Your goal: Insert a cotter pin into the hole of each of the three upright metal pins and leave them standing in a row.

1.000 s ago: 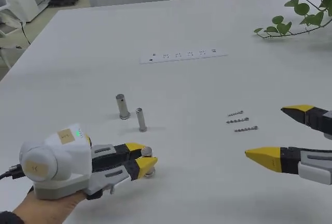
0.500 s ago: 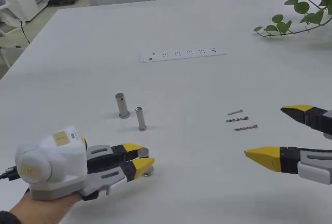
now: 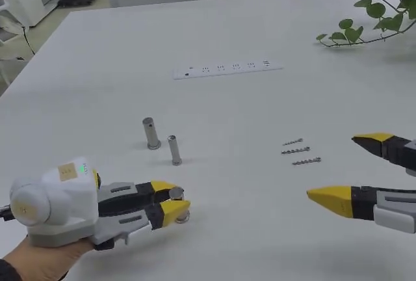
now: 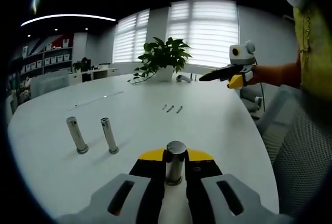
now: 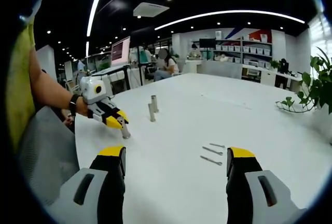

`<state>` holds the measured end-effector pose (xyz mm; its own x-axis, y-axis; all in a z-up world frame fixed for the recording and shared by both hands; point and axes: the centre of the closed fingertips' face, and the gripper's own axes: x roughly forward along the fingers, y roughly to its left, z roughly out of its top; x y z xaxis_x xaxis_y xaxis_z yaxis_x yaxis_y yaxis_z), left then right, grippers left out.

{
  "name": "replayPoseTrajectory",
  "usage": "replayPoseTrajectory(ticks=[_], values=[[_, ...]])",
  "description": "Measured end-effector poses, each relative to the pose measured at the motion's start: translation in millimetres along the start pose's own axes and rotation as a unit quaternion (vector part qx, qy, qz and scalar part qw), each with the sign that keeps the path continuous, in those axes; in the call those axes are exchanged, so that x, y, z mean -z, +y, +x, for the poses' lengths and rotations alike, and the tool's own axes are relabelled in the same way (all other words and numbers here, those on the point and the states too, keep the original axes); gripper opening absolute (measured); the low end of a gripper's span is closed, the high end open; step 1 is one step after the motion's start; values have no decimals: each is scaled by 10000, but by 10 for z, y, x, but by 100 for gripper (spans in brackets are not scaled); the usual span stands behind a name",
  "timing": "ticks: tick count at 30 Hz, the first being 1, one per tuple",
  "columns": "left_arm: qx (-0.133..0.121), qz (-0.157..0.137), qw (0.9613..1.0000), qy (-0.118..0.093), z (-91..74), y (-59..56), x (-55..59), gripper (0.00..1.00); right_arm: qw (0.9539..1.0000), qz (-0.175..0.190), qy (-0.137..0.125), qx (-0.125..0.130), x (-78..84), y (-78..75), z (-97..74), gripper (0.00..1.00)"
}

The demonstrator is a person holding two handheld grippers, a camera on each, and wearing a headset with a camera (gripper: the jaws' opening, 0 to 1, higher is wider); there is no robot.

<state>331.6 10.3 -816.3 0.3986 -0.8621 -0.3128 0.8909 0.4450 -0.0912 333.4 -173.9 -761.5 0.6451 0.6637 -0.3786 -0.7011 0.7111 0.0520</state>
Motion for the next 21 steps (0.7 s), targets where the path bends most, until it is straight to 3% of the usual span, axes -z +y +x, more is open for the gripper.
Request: replayPoseTrajectory(ticks=[4, 12, 15, 21], values=[[-9, -71, 10000, -18, -3, -4, -7, 13, 10000, -14, -4, -8, -12, 2, 6, 81], [-35, -255, 9996, -118, -28, 5, -60, 28, 10000, -45, 1, -14, -26, 1, -8, 81], [-74, -264, 9995, -165, -56, 17, -93, 36, 10000, -59, 1, -10, -31, 0, -16, 81], [-282, -361, 9982, -383, -165, 47, -288, 58, 10000, -73, 9, -5, -35, 3, -20, 81]])
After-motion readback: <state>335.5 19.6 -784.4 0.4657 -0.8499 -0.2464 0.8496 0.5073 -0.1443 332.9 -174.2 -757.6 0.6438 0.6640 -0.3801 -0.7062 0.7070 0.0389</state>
